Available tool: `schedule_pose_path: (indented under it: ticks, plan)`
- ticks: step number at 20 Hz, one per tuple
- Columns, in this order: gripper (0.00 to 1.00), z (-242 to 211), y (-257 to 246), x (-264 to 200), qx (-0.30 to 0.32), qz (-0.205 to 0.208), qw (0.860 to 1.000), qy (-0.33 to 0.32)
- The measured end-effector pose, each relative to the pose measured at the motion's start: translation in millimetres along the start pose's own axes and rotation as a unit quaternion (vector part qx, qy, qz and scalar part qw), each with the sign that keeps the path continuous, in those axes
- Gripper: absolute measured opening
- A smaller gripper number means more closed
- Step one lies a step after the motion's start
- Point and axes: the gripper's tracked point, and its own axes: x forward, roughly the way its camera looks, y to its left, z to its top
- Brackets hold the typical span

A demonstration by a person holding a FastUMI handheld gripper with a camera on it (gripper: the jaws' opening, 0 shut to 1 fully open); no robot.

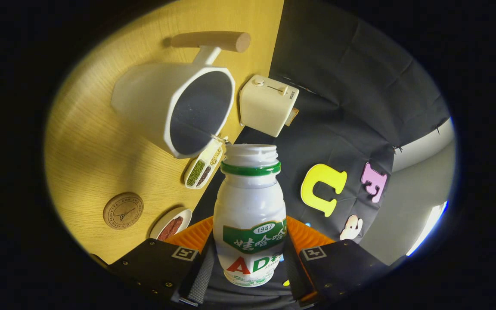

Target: Take the bottle from table, then pour the juice into the cup, finally place the bottle on the coaster

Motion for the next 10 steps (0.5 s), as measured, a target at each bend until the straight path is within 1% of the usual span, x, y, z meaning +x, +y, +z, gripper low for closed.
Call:
schedule_pose_path:
  ticks: [10]
  plan:
    - [0.73, 2.0, 5.9, 0.8, -0.011, 0.009, 1.000, 0.002]
